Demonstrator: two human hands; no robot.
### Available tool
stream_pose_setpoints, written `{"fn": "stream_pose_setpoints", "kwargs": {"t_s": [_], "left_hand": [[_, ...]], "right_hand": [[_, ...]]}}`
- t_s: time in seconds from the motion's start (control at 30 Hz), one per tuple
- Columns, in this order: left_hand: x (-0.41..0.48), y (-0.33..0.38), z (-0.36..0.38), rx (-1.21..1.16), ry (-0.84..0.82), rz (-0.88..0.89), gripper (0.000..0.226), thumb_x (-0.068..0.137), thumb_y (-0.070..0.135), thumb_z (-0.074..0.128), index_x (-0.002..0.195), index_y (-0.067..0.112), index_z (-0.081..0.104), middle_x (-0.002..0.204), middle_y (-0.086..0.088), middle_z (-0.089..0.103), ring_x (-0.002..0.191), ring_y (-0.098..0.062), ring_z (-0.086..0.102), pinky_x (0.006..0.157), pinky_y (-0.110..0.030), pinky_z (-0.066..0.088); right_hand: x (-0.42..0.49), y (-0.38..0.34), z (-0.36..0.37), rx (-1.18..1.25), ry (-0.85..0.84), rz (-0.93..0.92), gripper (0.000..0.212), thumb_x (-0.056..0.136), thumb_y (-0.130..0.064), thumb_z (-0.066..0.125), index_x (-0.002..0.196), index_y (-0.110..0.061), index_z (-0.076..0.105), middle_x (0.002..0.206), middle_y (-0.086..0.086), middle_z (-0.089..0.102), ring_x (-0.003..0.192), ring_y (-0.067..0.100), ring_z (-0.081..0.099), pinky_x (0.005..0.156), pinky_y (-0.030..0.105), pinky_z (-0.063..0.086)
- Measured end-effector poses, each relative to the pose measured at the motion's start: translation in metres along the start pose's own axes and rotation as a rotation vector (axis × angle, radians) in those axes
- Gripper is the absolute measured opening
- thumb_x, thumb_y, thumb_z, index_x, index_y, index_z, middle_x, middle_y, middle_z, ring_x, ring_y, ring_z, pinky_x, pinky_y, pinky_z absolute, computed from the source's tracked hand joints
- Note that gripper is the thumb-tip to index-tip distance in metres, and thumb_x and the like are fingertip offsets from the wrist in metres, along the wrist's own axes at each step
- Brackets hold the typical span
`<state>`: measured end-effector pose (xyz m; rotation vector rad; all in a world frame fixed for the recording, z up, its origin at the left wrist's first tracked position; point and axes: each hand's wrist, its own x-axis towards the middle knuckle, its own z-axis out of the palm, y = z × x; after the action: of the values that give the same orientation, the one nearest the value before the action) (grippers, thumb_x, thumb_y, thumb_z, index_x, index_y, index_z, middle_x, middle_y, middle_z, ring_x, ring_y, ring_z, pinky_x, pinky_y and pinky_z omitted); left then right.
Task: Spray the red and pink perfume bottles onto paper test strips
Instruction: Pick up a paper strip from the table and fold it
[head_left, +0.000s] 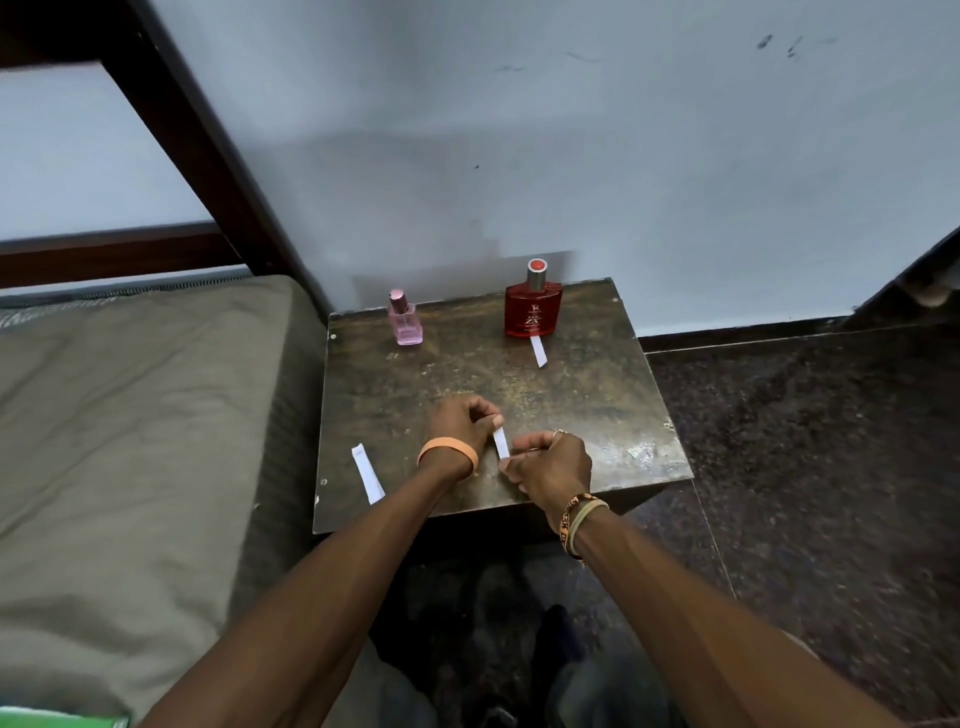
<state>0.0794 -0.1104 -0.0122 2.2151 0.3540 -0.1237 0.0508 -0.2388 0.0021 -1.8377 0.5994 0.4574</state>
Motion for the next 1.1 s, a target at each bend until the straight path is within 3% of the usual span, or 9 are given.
{"fn": "stream_pose_setpoints", "kwargs": {"t_s": [0.13, 0.27, 0.43, 0.7, 1.1], "left_hand": [[0.009, -0.009, 0.007, 0.125, -0.024, 0.028, 0.002, 0.080, 0.019, 0.073, 0.079, 0.018, 0.074, 0.076, 0.004, 0.071, 0.061, -0.002, 0.053, 0.054, -0.011, 0.033], [0.010, -0.015, 0.015, 0.144, 0.027, 0.046, 0.005, 0.077, 0.025, 0.075, 0.078, 0.021, 0.074, 0.075, 0.005, 0.070, 0.067, -0.008, 0.060, 0.060, -0.020, 0.042], [0.009, -0.019, 0.015, 0.062, 0.052, 0.037, 0.009, 0.074, 0.026, 0.079, 0.077, 0.021, 0.072, 0.070, 0.010, 0.066, 0.060, 0.000, 0.056, 0.055, -0.012, 0.040], [0.007, -0.020, 0.014, 0.005, 0.068, 0.021, 0.010, 0.072, 0.024, 0.080, 0.076, 0.019, 0.072, 0.069, 0.009, 0.066, 0.062, -0.004, 0.060, 0.061, -0.022, 0.051], [0.008, -0.022, 0.017, -0.014, 0.086, 0.014, 0.013, 0.070, 0.025, 0.082, 0.071, 0.021, 0.069, 0.065, 0.014, 0.062, 0.057, 0.001, 0.055, 0.058, -0.023, 0.050]], "right_hand": [[0.009, 0.003, 0.003, -0.039, -0.023, 0.026, 0.022, 0.062, -0.005, 0.088, 0.068, -0.015, 0.068, 0.060, 0.003, 0.072, 0.058, 0.019, 0.072, 0.063, 0.036, 0.063], [0.017, 0.003, -0.002, 0.029, -0.105, 0.058, 0.022, 0.062, -0.001, 0.087, 0.074, -0.006, 0.068, 0.065, 0.010, 0.073, 0.063, 0.025, 0.074, 0.057, 0.032, 0.060], [0.016, 0.003, 0.000, 0.004, -0.098, 0.024, 0.012, 0.062, -0.005, 0.082, 0.065, -0.008, 0.071, 0.062, 0.009, 0.072, 0.058, 0.023, 0.072, 0.056, 0.032, 0.060], [0.014, 0.002, -0.003, -0.032, -0.103, 0.011, 0.014, 0.062, -0.006, 0.085, 0.067, -0.004, 0.071, 0.061, 0.010, 0.072, 0.053, 0.018, 0.070, 0.052, 0.029, 0.058], [0.019, 0.001, -0.002, -0.103, -0.124, 0.025, 0.019, 0.060, -0.008, 0.087, 0.067, -0.003, 0.071, 0.058, 0.008, 0.071, 0.052, 0.019, 0.071, 0.052, 0.031, 0.059]]}}
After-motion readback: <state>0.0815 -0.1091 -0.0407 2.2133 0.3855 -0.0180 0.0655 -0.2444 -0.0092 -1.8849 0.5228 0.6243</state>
